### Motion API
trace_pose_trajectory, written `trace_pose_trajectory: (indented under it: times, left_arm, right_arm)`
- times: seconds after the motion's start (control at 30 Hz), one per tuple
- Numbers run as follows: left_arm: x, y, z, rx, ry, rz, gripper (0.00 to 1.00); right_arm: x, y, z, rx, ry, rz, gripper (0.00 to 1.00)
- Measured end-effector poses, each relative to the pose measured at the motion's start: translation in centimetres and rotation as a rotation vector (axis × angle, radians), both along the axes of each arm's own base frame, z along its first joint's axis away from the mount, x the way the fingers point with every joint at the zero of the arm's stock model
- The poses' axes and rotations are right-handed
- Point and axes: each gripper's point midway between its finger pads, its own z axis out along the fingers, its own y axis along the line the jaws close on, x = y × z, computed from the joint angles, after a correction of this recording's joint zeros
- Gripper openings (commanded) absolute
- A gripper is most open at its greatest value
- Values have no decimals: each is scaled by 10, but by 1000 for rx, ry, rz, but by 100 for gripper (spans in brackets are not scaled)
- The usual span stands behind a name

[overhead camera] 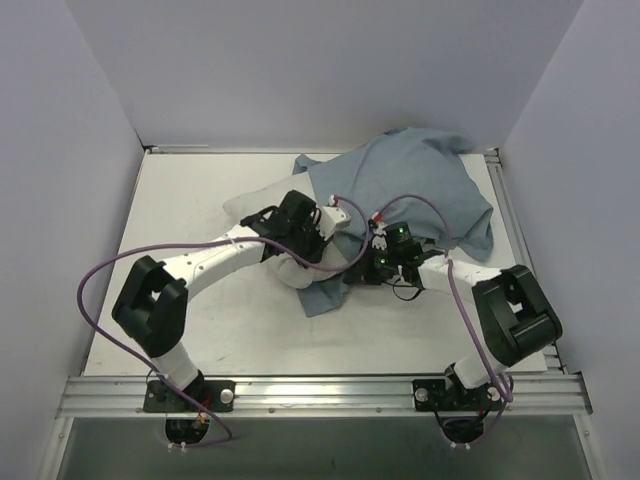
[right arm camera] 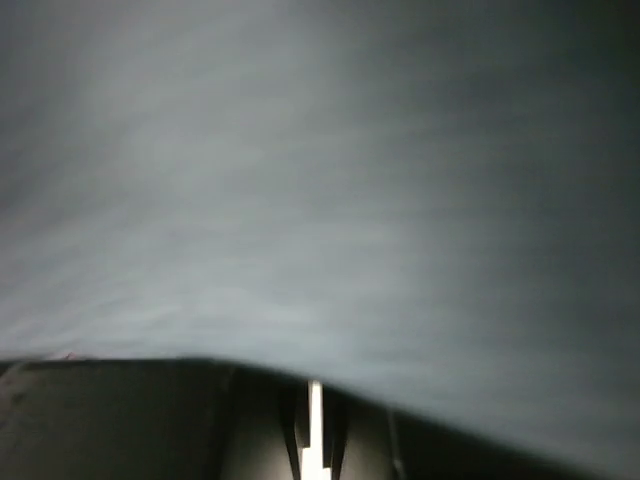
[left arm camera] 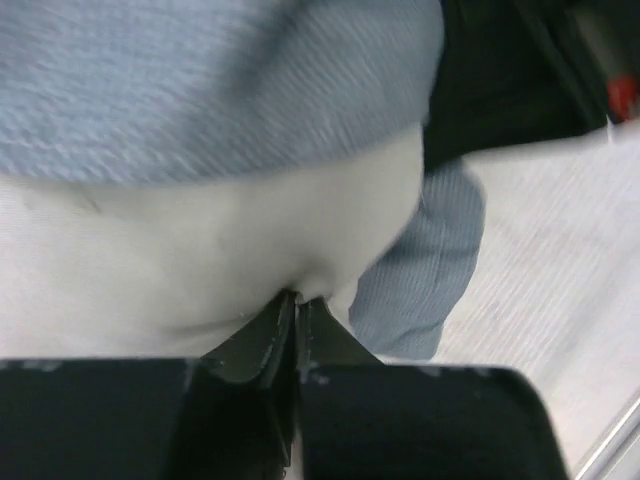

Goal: Put the pillow into the pillowcase

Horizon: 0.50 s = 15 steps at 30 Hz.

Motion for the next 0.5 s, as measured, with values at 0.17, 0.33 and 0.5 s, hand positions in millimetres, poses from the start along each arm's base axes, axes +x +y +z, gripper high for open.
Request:
trace_pose_trajectory:
  times: [0.17,0.33,0.5]
  left_arm:
    - [16,-19,30,-198,185,109,0]
    - [21,-62,135,-648,360,151,0]
    - [-3,-67,258,-984,436,16,0]
  right_arm:
    - [15,19,77,123,-91,96,0]
    - [36,2,272,244,-421,125,0]
    - [-1,1,451,369,-779,229,0]
